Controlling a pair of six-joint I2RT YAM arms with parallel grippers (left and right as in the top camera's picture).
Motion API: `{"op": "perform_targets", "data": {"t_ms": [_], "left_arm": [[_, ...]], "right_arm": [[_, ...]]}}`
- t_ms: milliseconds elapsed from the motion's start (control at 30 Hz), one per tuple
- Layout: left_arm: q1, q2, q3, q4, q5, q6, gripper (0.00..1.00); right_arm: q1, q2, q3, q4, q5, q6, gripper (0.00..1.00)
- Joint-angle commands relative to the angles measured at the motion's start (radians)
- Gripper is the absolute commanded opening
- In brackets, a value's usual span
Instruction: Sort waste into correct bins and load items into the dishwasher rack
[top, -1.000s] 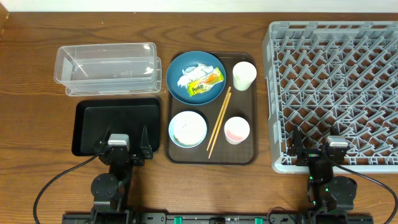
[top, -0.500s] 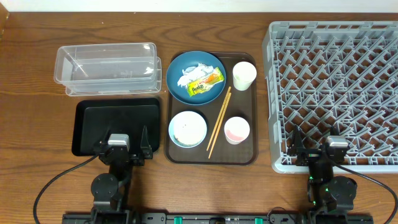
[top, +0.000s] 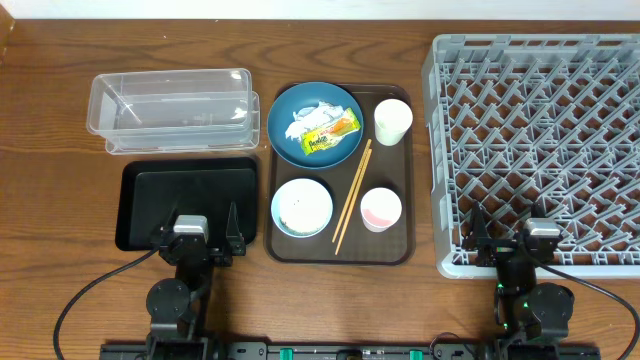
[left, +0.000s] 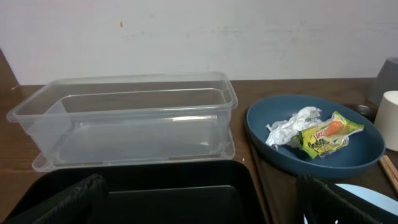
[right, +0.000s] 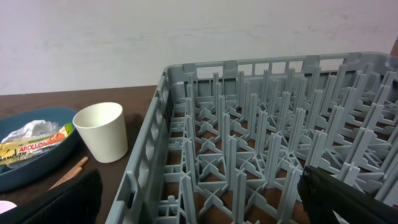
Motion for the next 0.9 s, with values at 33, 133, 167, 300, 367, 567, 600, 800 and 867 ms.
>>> {"op": "perform_targets", "data": {"t_ms": [33,133,167,300,367,567,600,800,867], "left_arm": [[0.006,-0.005,-0.009,-0.046,-0.011,0.014,0.99],[0.006,-0.005,-0.009,-0.046,-0.011,0.014,0.99],[0.006,-0.005,-0.009,-0.046,-0.011,0.014,0.99],[0.006,-0.005,-0.009,-0.045,-0.011,0.014,0.99],[0.006,-0.005,-0.009,-0.045,-0.011,0.014,0.99],[0.006,-0.005,-0.009,-0.045,-0.011,0.013,0.99],[0.006,-0.005,-0.009,-0.045,-0.011,0.013,0.99],[0.006,-0.005,-0.009,-0.045,-0.009,-0.059,0.99],[0.006,-0.005,-0.009,-0.045,-0.008,-0.125,0.99]], "right_arm": [[-0.010,0.000,-0.002,-0.004,0.013,-0.017,0.99],[-0.010,0.000,-0.002,-0.003,0.014,-0.018,0.99],[-0.010,0.000,-0.002,0.011,0.028,-0.022,0.99],[-0.010,0.000,-0.002,0.055,0.069,-0.021,0.99],[-0.010,0.000,-0.002,0.030,0.069,-0.021,0.99],[-0.010,0.000,-0.002,0.001,0.063,-0.020,0.99],[-0.010,0.000,-0.002,0.000,0.057,-0.020,0.99],[-0.010,0.000,-0.002,-0.002,0.015,0.067,0.99],[-0.010,0.000,0.000,-0.001,0.013,0.067,0.99]]}}
